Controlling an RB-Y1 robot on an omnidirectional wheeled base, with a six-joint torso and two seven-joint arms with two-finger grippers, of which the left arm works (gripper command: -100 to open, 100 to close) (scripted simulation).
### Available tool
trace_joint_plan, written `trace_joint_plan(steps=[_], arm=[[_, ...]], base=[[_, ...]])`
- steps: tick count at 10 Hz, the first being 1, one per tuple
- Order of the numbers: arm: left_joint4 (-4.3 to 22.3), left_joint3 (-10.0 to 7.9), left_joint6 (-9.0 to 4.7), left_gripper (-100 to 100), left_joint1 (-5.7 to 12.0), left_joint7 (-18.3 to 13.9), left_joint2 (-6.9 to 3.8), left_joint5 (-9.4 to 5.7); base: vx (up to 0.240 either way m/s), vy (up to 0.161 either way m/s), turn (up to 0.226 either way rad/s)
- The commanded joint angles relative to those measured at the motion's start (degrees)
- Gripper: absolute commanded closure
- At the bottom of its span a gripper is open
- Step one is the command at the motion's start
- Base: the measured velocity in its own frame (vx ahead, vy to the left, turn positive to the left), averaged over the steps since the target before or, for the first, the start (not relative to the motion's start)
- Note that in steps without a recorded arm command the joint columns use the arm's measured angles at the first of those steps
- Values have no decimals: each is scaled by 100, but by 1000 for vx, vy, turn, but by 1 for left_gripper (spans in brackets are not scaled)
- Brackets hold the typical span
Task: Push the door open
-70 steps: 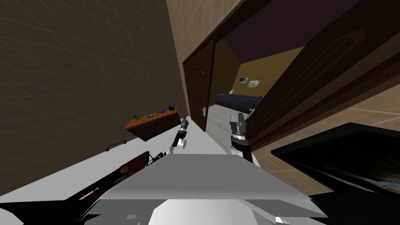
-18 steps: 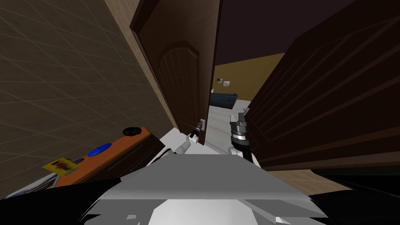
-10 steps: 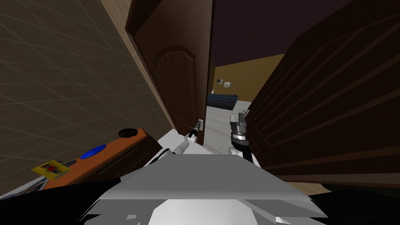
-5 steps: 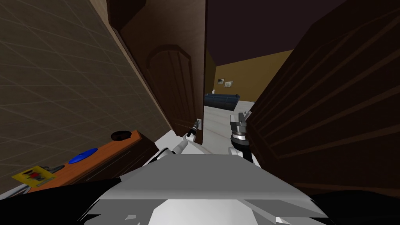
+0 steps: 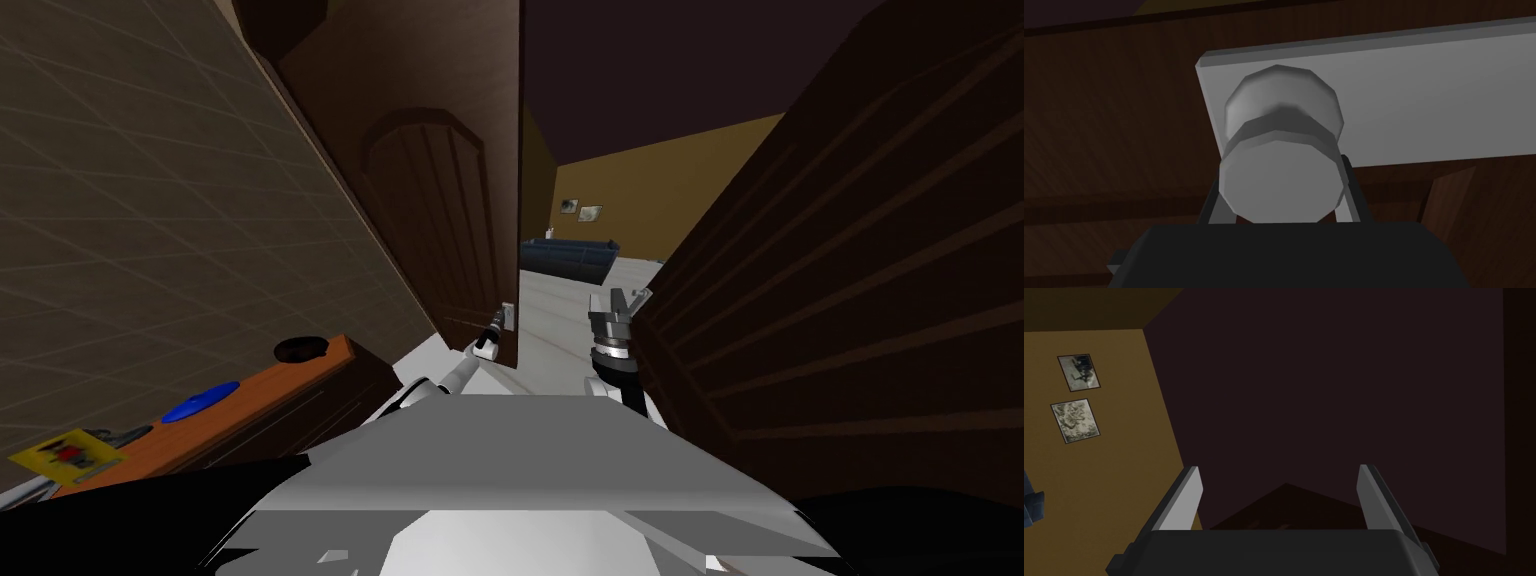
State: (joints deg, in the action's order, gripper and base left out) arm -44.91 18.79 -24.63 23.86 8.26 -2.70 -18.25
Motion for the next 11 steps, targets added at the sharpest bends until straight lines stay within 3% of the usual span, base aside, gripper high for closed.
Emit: trace_joint_plan(steps=[1, 2, 3, 7, 11], arm=[[-2, -163, 6, 100, -8, 6, -123, -31], [9, -213, 4, 100, -4, 18, -128, -37], [-104, -153, 62, -100, -73, 43, -107, -35], [-142, -92, 77, -100, -90, 15, -93, -49], [-205, 7, 102, -100, -117, -31, 42, -74]], base=[[122, -158, 147], [148, -143, 96], [-53, -51, 45], [-179, 58, -8], [-215, 42, 5]])
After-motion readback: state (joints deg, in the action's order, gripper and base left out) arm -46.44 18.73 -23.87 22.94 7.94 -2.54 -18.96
